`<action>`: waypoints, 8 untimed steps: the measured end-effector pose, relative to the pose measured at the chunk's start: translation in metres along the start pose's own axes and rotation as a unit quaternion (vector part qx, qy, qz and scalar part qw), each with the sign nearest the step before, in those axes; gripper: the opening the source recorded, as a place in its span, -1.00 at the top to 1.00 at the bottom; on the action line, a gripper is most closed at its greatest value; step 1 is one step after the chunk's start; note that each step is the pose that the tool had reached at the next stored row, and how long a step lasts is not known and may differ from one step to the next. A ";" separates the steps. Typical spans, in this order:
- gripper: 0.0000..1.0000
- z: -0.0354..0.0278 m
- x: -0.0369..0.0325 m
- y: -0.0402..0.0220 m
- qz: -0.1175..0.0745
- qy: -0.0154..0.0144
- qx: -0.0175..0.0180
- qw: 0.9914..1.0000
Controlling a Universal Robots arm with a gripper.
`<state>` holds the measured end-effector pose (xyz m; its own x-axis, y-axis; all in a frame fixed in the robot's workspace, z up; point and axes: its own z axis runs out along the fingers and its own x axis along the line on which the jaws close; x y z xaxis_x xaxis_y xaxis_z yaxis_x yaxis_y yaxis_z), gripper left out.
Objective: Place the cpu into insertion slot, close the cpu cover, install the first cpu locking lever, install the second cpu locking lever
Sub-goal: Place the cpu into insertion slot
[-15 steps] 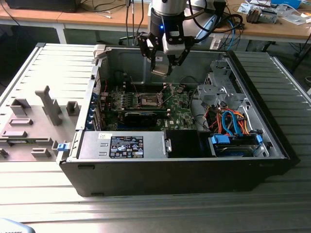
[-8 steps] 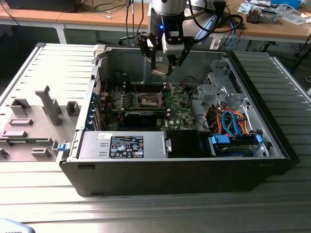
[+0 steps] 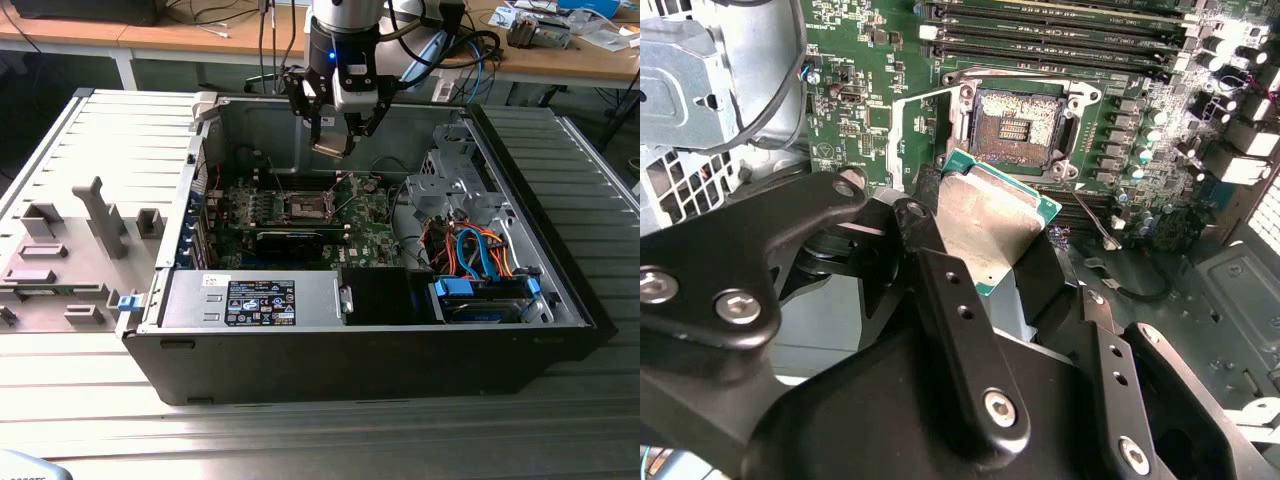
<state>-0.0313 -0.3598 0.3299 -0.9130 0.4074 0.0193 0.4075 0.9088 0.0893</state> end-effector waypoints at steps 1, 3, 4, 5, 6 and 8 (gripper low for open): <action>-0.09 0.0000 0.0000 0.0000 0.001 0.000 0.000 1.000; -0.09 0.0000 0.0000 0.0000 0.003 0.000 0.000 1.000; -0.09 0.0000 0.0000 0.0000 0.005 0.000 0.000 1.000; -0.09 0.0000 0.0000 0.0000 0.006 -0.001 0.000 1.000; -0.09 0.0000 0.0000 0.0000 0.007 -0.001 0.000 1.000; -0.09 0.0000 0.0000 0.0000 0.008 -0.001 0.000 1.000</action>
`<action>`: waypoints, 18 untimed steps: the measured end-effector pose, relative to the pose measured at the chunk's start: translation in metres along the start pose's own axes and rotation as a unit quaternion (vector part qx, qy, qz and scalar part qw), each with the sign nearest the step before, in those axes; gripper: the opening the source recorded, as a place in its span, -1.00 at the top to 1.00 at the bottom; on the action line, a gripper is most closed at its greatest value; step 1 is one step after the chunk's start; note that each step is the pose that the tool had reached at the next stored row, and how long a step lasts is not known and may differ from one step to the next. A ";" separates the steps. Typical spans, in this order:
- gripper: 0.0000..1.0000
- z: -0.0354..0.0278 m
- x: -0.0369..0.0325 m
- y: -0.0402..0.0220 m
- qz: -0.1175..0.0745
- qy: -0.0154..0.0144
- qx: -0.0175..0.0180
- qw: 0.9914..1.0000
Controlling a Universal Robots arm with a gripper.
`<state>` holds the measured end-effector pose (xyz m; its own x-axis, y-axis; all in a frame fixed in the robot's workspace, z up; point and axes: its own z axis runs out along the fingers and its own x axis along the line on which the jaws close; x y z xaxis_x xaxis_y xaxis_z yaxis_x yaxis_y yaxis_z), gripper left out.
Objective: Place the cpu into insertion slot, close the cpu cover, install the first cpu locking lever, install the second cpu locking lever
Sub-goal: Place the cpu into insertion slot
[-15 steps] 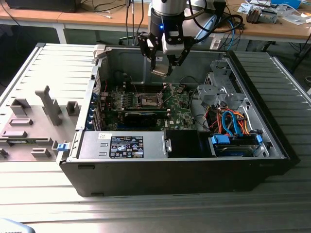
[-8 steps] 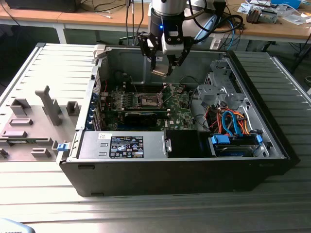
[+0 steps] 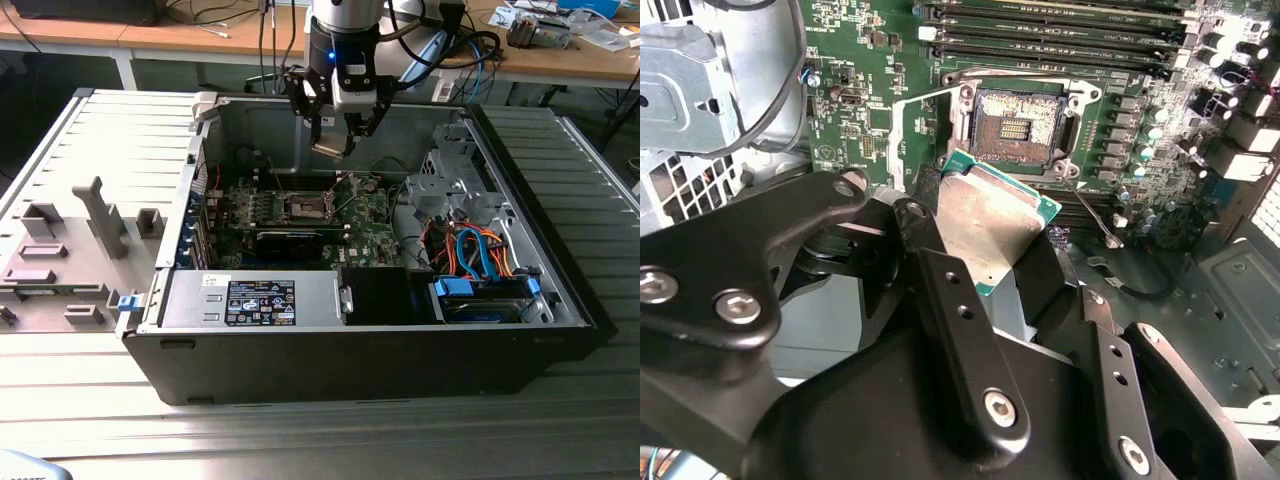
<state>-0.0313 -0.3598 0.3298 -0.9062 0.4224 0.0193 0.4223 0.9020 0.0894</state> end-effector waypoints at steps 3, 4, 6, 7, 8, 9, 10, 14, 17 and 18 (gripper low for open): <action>-0.09 0.0000 0.0000 0.0000 0.003 0.000 0.000 1.000; -0.09 0.0000 0.0000 0.0000 0.004 0.000 0.000 1.000; -0.09 0.0000 0.0000 0.0000 0.005 0.000 0.000 1.000; -0.09 0.0000 0.0000 0.0000 0.006 -0.001 0.000 1.000; -0.09 0.0000 0.0000 0.0000 0.007 -0.001 0.000 1.000; -0.09 0.0000 0.0000 0.0000 0.008 -0.001 0.000 1.000; -0.09 0.0000 0.0000 0.0000 0.009 -0.001 0.000 1.000; -0.09 0.0000 0.0000 0.0000 0.013 -0.001 0.000 1.000; -0.09 0.0000 0.0000 0.0000 0.015 -0.001 0.000 1.000; -0.09 0.0000 0.0000 0.0000 0.016 -0.001 0.000 1.000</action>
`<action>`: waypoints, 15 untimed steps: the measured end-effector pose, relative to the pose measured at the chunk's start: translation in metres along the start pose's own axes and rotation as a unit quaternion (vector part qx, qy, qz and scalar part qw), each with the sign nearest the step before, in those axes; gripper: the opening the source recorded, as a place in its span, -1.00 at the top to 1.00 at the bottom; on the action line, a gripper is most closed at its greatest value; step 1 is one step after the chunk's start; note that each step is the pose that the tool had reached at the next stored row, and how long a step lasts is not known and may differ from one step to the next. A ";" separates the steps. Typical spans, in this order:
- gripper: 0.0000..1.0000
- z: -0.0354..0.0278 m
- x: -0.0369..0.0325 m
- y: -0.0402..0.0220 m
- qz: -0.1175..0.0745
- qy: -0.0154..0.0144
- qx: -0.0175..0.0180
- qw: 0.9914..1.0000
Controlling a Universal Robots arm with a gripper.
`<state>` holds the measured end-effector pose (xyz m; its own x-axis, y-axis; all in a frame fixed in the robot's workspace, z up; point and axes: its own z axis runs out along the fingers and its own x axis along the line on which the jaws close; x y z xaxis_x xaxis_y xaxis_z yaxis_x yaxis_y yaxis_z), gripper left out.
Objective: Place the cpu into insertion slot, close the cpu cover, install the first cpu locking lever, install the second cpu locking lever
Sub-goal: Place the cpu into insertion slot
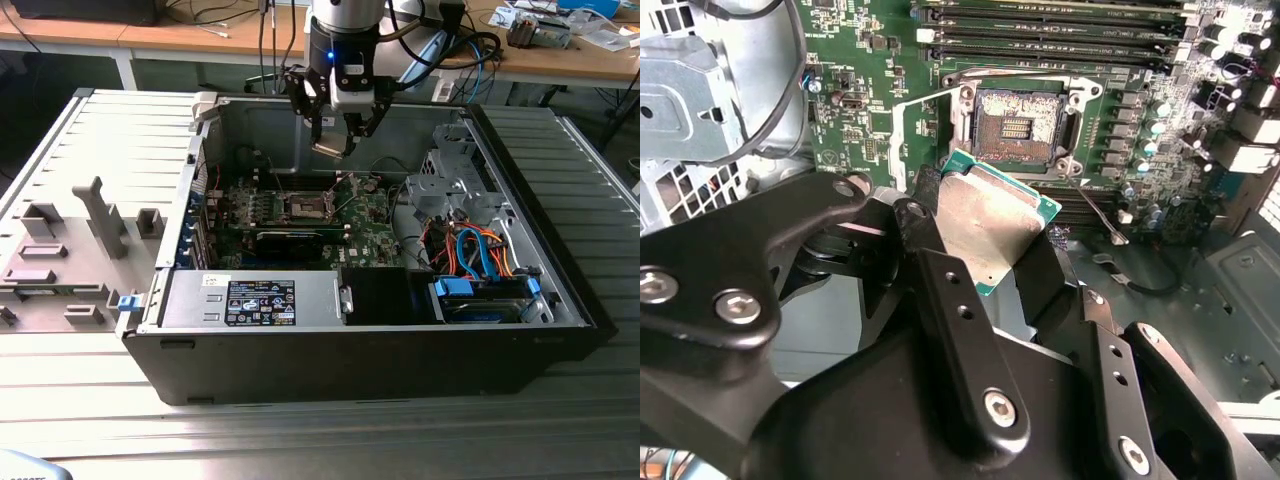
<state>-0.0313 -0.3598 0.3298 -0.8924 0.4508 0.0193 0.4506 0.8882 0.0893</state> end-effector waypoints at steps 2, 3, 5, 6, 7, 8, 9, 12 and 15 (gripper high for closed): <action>-0.09 0.0000 0.0000 0.0000 0.001 0.000 0.000 1.000; -0.09 0.0000 0.0000 0.0000 0.002 0.000 0.000 1.000; -0.09 0.0000 0.0000 0.0000 0.002 0.000 0.000 1.000; -0.09 0.0000 -0.0002 -0.0004 0.002 0.000 0.000 1.000; -0.09 0.0000 -0.0002 -0.0004 0.005 0.000 0.000 1.000; -0.09 0.0000 -0.0002 -0.0004 0.005 0.000 0.000 1.000; -0.09 0.0000 -0.0002 -0.0004 0.005 0.000 0.000 1.000; -0.09 0.0000 -0.0002 -0.0004 0.006 -0.001 0.000 1.000; -0.09 0.0000 -0.0002 -0.0004 0.007 -0.001 0.000 1.000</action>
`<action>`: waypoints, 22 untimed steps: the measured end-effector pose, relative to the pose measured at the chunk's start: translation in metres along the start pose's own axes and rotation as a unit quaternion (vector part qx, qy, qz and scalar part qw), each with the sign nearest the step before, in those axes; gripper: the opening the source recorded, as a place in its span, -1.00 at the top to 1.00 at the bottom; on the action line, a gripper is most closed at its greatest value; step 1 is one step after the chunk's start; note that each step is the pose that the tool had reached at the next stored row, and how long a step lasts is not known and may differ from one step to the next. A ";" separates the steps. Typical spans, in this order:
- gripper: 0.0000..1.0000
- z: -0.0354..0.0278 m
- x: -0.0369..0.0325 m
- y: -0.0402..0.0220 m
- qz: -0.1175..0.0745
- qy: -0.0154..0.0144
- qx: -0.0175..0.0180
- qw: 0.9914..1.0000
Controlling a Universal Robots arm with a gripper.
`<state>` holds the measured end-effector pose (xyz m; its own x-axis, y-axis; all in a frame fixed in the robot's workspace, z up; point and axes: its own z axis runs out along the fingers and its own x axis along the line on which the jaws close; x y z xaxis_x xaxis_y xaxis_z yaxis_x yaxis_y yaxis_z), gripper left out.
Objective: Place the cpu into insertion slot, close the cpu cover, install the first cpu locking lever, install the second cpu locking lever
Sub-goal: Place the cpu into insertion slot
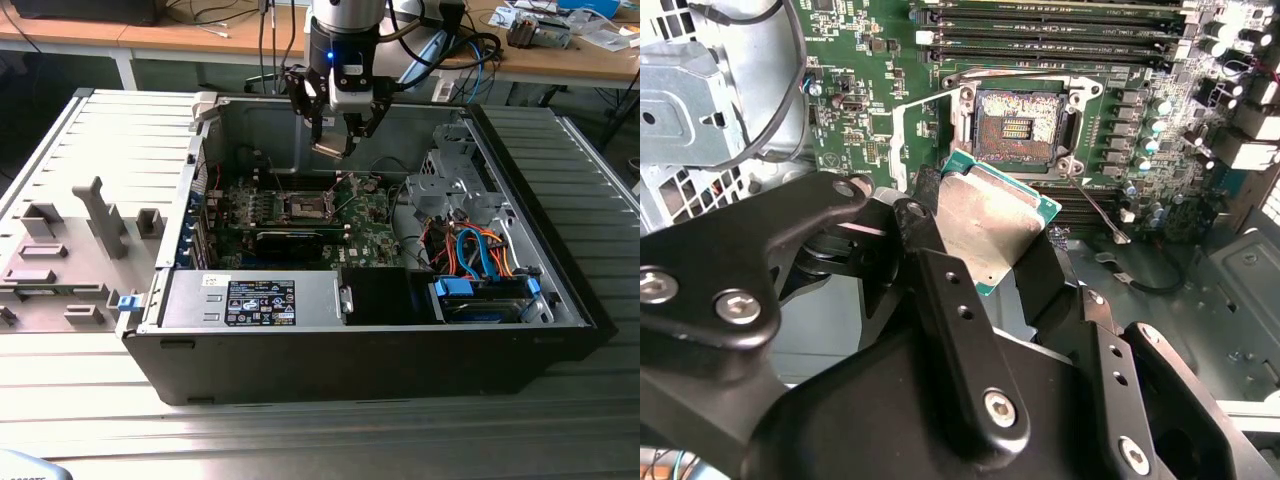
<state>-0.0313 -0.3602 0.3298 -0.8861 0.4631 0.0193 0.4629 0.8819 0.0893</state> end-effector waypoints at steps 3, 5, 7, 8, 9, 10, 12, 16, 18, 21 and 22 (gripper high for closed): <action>-0.09 0.0001 0.0000 0.0000 0.001 0.000 0.000 1.000; -0.09 0.0000 0.0000 0.0000 0.001 0.000 0.000 1.000; -0.09 0.0000 0.0000 0.0000 0.002 0.000 0.000 1.000; -0.09 0.0001 0.0000 0.0000 0.003 0.000 0.000 1.000; -0.09 0.0001 0.0000 0.0000 0.003 0.000 0.000 1.000; -0.09 0.0001 0.0000 0.0000 0.003 0.000 0.000 1.000; -0.09 0.0001 0.0000 0.0000 0.004 0.000 0.000 1.000; -0.09 0.0002 0.0000 0.0000 0.005 0.000 0.000 1.000; -0.09 0.0002 0.0000 0.0000 0.005 0.000 0.000 1.000; -0.09 0.0003 0.0000 0.0000 0.006 -0.001 0.000 1.000; -0.09 0.0003 0.0000 0.0000 0.006 -0.001 0.000 1.000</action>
<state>-0.0313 -0.3602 0.3295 -0.8800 0.4745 0.0193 0.4743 0.8758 0.0893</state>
